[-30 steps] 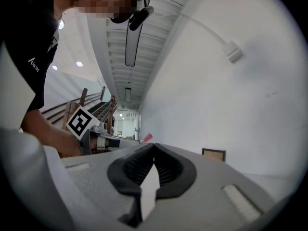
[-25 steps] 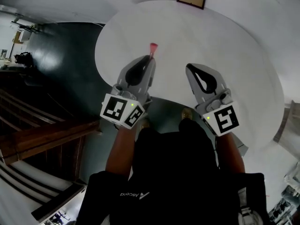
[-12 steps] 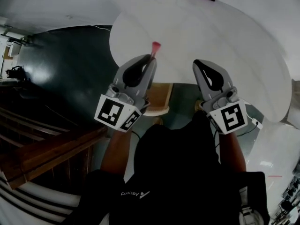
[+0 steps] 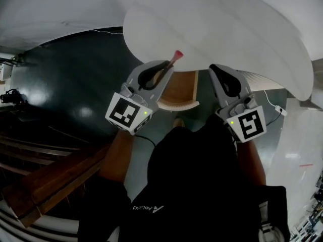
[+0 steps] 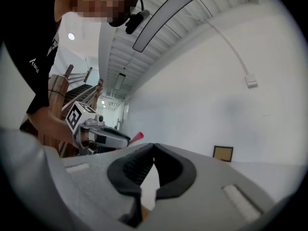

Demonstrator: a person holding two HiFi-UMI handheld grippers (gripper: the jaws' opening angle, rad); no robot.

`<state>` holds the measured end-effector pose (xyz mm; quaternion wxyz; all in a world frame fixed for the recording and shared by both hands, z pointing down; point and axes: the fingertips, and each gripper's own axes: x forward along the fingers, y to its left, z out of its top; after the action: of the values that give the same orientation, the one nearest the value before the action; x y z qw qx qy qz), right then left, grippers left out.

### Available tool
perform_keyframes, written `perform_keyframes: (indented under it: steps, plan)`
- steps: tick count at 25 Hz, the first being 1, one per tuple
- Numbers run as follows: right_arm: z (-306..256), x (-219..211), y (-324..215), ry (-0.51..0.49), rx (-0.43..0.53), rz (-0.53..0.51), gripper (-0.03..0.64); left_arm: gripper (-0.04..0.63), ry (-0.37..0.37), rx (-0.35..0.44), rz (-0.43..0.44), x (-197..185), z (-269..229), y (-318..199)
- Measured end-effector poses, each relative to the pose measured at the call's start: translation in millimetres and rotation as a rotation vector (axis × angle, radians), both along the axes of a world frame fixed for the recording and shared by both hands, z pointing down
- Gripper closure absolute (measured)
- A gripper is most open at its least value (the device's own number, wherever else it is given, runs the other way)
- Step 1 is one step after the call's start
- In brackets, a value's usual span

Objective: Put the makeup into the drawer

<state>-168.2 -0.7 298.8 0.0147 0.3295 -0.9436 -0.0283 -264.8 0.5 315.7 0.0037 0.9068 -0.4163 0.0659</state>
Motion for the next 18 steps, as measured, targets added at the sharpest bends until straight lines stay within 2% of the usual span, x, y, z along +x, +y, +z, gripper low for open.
perform_keyframes:
  steps: [10,13,18]
  plan:
    - [26.9,17.0,20.6,0.062,-0.065,0.02,0.614,0.541,-0.265,-0.132,0.207,29.9,96.9,27.4]
    - [38.8,29.9,13.0,0.07,-0.085,0.005,0.614,0.541,-0.352,-0.182,0.25,47.3,136.7,22.9]
    - [55.8,40.8,6.7,0.08,-0.105,-0.014,0.614,0.541,-0.441,-0.284,0.297,61.8,193.6,17.6]
